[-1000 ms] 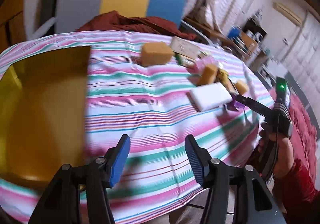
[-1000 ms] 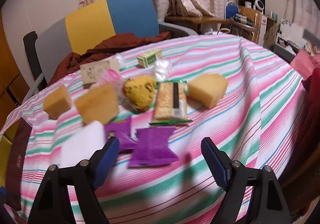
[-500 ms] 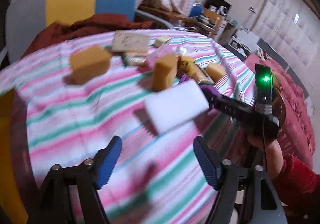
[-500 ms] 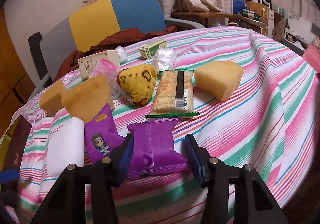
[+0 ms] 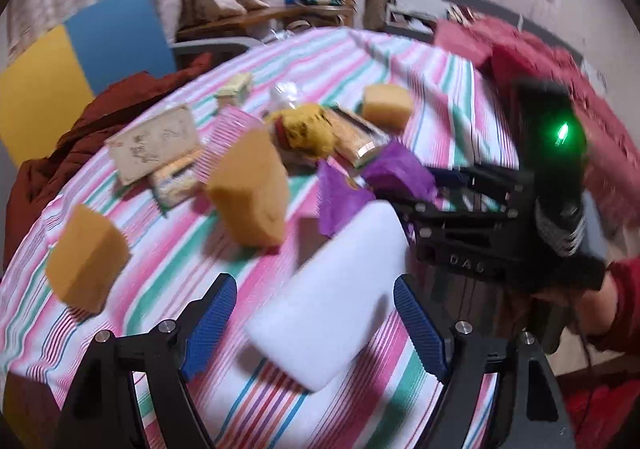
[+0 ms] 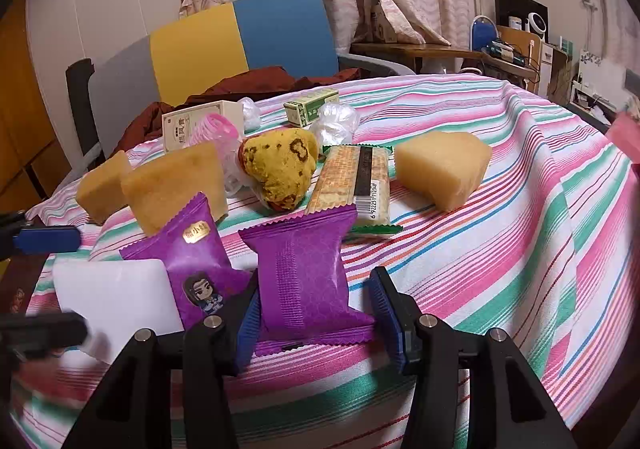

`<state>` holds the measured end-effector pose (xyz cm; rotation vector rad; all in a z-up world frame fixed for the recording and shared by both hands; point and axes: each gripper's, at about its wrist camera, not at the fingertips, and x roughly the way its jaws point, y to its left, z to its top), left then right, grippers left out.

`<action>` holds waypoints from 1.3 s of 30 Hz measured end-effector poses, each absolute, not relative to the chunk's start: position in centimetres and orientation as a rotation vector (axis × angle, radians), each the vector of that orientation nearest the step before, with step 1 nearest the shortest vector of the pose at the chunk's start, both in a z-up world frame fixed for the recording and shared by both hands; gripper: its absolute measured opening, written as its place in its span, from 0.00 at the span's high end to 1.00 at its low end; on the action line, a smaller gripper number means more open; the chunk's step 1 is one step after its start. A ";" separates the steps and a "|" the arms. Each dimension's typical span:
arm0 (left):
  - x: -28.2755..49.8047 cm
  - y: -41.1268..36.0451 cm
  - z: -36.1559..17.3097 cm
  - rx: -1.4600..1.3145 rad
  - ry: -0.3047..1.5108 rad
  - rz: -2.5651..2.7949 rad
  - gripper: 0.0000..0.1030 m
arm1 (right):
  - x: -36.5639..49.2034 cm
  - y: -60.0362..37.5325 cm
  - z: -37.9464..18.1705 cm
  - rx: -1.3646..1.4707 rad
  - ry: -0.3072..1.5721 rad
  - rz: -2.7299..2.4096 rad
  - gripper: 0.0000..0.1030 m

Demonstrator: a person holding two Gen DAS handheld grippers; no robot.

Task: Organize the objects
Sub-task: 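Grasp the purple snack packet with right tool while left tool grasps white foam block, then carry both items over the gold tray and open both tools to drop them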

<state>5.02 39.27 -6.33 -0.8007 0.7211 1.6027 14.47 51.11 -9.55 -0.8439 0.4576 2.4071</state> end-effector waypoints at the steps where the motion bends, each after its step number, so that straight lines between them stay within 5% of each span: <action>1: 5.3 39.4 -6.9 -0.797 0.743 1.598 0.20 | 14.5 51.1 -9.5 -0.843 0.456 2.407 0.49; 5: 5.8 39.0 -8.3 -0.795 0.749 1.579 0.23 | 14.5 51.1 -9.6 -0.839 0.460 2.409 0.49; 15: 5.1 34.6 -8.7 -0.875 0.497 1.712 0.81 | 14.6 51.1 -9.5 -0.837 0.460 2.410 0.49; 39: 5.0 22.0 -7.0 -0.972 0.000 1.897 0.83 | 13.9 45.7 -5.6 -0.839 0.496 2.527 0.50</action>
